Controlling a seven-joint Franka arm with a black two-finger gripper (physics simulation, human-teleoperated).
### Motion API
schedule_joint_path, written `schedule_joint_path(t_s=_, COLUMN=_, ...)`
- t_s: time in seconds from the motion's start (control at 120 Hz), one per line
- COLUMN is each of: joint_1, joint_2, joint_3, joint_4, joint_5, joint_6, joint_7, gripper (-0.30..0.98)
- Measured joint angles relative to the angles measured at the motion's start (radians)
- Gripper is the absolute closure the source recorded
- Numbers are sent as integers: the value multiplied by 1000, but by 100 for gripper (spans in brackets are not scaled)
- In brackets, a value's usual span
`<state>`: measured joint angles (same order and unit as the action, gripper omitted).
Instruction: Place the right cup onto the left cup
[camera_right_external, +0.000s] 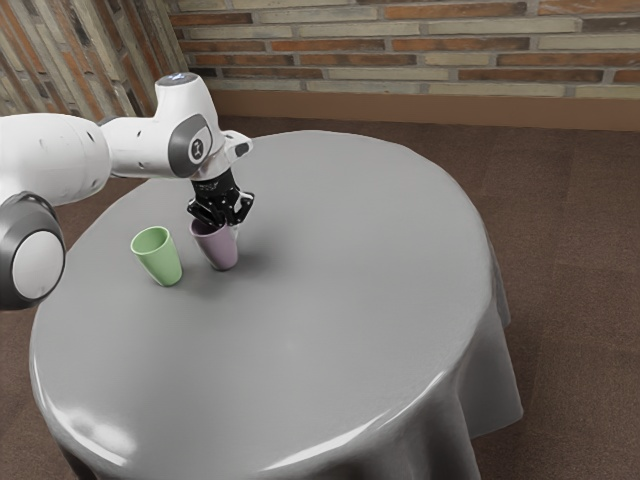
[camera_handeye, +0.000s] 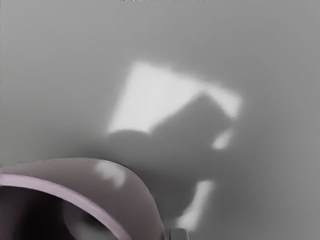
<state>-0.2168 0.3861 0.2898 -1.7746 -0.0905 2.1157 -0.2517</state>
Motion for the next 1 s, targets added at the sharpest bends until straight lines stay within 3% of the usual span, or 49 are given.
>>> schedule_joint_path(t_s=0.275, joint_1=-10, joint_2=-58, joint_3=0, joint_4=5, joint_5=30, joint_6=-7, joint_7=-16, gripper=78)
schedule_joint_path(t_s=0.608, joint_1=23, joint_2=-271, joint_3=-1, joint_4=-13, joint_5=157, joint_6=-148, joint_7=-49, gripper=78)
schedule_joint_path(t_s=0.817, joint_1=101, joint_2=-286, joint_3=0, joint_4=-49, joint_5=179, joint_6=-216, joint_7=-65, gripper=78)
schedule_joint_path(t_s=1.0, joint_1=107, joint_2=-273, joint_3=0, joint_4=-53, joint_5=183, joint_6=-230, joint_7=-75, gripper=78)
